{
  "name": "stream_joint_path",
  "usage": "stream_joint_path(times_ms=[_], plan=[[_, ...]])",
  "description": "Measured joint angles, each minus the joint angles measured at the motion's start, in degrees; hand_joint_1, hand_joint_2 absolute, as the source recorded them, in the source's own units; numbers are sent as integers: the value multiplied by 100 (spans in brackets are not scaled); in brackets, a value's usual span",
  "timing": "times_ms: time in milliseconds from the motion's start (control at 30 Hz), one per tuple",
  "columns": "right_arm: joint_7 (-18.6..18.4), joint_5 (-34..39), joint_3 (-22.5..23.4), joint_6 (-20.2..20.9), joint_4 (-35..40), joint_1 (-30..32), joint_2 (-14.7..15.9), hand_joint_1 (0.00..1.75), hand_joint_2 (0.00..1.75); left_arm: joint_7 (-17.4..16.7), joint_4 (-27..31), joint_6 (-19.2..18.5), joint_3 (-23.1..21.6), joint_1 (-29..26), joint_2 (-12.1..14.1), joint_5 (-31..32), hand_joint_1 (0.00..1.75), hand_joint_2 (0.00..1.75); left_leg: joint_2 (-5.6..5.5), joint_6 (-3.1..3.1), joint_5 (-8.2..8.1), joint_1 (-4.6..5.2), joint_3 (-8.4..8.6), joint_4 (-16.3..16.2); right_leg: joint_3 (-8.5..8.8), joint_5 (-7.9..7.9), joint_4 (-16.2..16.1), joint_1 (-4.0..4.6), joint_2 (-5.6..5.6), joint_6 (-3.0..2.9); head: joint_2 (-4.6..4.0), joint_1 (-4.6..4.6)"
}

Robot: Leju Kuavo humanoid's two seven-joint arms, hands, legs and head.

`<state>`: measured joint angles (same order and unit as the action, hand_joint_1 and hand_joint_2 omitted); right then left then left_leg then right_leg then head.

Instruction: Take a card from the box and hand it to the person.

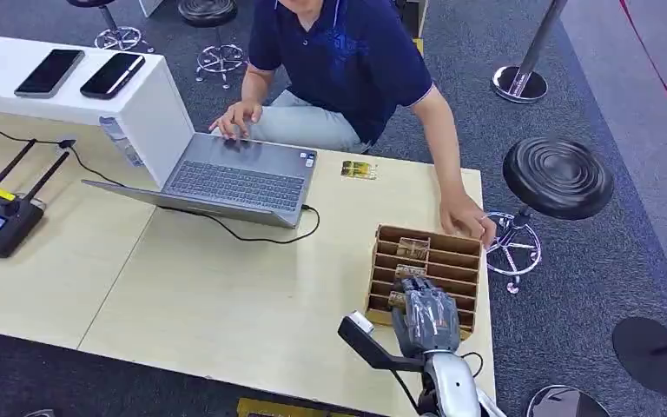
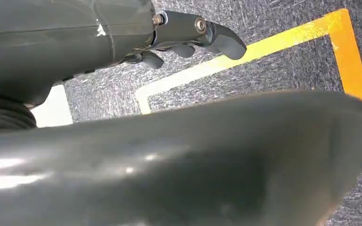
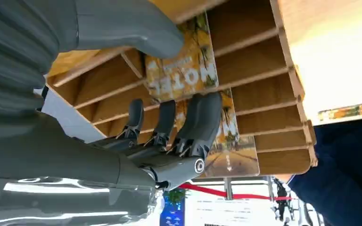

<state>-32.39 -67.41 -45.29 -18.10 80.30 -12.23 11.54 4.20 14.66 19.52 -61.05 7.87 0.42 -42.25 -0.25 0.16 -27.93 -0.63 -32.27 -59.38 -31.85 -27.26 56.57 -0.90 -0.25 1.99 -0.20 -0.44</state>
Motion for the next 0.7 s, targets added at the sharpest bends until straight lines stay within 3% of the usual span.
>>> stream_joint_path(times_ms=[467,700], plan=[[2,-39,0,-96,-26,-5,0,94,175,2,0,0,0,-2,2,0,0,0,0,0,0,0,1,0,0,0,0,0,0,0,0,0],[-9,-57,0,-131,-26,12,2,84,175,2,0,0,0,-3,0,0,0,0,0,0,0,0,0,0,0,0,0,0,0,0,0,0]])
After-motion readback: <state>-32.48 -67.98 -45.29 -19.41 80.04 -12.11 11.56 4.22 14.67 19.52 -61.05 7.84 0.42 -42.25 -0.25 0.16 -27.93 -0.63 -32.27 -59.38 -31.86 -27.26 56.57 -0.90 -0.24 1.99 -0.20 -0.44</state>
